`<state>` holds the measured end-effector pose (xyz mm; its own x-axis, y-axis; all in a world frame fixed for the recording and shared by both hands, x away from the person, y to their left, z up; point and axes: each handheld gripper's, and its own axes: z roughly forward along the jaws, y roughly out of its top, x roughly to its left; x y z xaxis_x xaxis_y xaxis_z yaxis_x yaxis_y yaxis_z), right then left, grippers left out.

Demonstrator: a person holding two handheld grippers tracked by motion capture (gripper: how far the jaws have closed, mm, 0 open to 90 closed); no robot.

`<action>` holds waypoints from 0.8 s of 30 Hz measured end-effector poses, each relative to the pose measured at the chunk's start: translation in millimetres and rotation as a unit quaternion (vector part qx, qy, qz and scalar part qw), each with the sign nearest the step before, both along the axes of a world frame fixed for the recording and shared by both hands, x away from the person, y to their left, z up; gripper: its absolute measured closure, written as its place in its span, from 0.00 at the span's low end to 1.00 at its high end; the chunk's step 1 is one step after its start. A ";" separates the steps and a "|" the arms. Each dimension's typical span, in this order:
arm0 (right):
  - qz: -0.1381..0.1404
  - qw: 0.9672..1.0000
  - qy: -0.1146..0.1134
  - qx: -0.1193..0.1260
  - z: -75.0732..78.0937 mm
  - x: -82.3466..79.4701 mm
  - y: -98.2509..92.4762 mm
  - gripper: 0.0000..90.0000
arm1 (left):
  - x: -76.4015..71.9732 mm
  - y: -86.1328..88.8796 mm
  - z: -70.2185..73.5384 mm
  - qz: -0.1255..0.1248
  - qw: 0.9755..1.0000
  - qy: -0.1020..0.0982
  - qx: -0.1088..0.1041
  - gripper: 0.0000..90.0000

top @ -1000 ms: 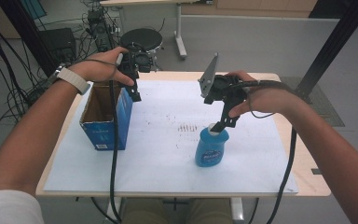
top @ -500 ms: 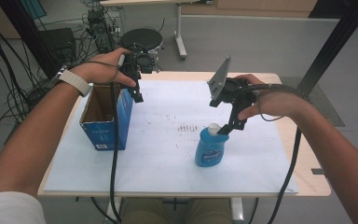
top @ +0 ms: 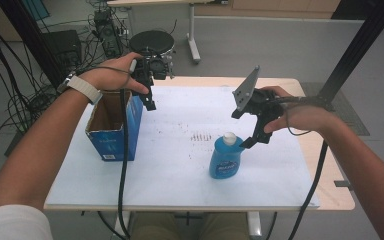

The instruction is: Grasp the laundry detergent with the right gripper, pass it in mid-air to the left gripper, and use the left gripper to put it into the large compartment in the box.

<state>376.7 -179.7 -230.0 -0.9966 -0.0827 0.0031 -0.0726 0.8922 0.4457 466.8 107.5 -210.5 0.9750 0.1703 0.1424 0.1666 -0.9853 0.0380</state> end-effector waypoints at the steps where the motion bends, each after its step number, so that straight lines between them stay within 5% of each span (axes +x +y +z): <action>1: 0.000 1.000 0.000 0.000 0.0 0.0 0.0 0.05 | 0.0 0.0 0.0 0.000 1.000 0.000 0.000 0.10; 24: 0.018 1.000 0.006 0.019 -25.7 3.0 -11.4 0.05 | 0.1 -4.0 -7.2 0.004 1.000 0.005 0.000 0.10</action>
<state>379.7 -191.0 -255.7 -0.9928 -0.1194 0.0116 -0.0993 0.8717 0.4798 466.9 103.5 -217.8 0.9750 0.1785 0.1321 0.1751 -0.9839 0.0370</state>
